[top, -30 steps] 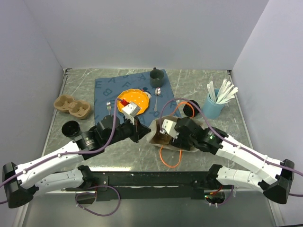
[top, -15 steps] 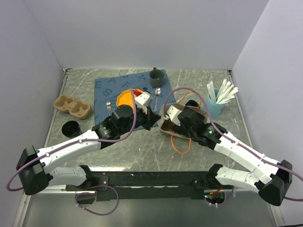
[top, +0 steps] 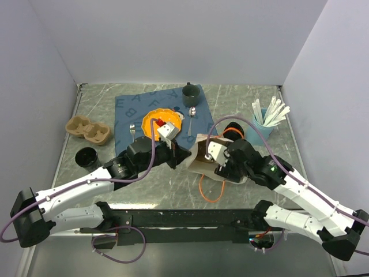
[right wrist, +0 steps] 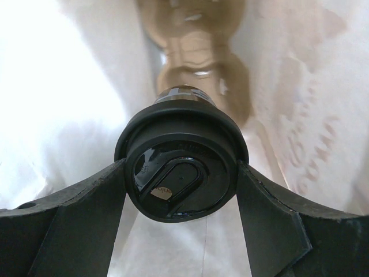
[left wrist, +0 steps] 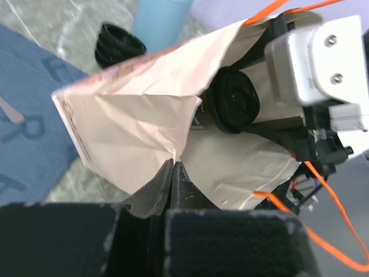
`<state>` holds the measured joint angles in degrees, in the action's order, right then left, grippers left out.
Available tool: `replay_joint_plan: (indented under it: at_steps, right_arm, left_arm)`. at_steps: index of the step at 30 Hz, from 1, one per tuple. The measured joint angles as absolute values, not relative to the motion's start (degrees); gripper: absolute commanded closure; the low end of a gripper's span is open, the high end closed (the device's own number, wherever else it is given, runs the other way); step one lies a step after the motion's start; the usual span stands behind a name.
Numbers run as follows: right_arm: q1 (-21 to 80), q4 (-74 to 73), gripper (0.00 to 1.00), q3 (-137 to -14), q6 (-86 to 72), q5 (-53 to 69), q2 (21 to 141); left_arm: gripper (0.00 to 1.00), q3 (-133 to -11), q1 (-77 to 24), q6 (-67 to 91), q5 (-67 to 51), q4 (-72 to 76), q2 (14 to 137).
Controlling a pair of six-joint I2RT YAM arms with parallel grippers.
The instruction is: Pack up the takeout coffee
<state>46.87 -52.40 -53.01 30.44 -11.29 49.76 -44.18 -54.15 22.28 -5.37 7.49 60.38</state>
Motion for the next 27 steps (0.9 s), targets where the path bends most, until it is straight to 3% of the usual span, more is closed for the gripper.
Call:
replay_joint_plan:
  at_steps: [10,27]
  right_arm:
    - [55.86,-54.59,0.66,-51.62,31.03,-17.5,50.02]
    - [58.26,-45.63,0.66,-46.24,35.35,-24.47,54.26]
  left_arm:
    - [0.99,-40.4,-54.83,23.86,-7.25,7.7,58.81]
    - [0.99,-40.4,-54.85,27.53,-9.3,6.57,56.49]
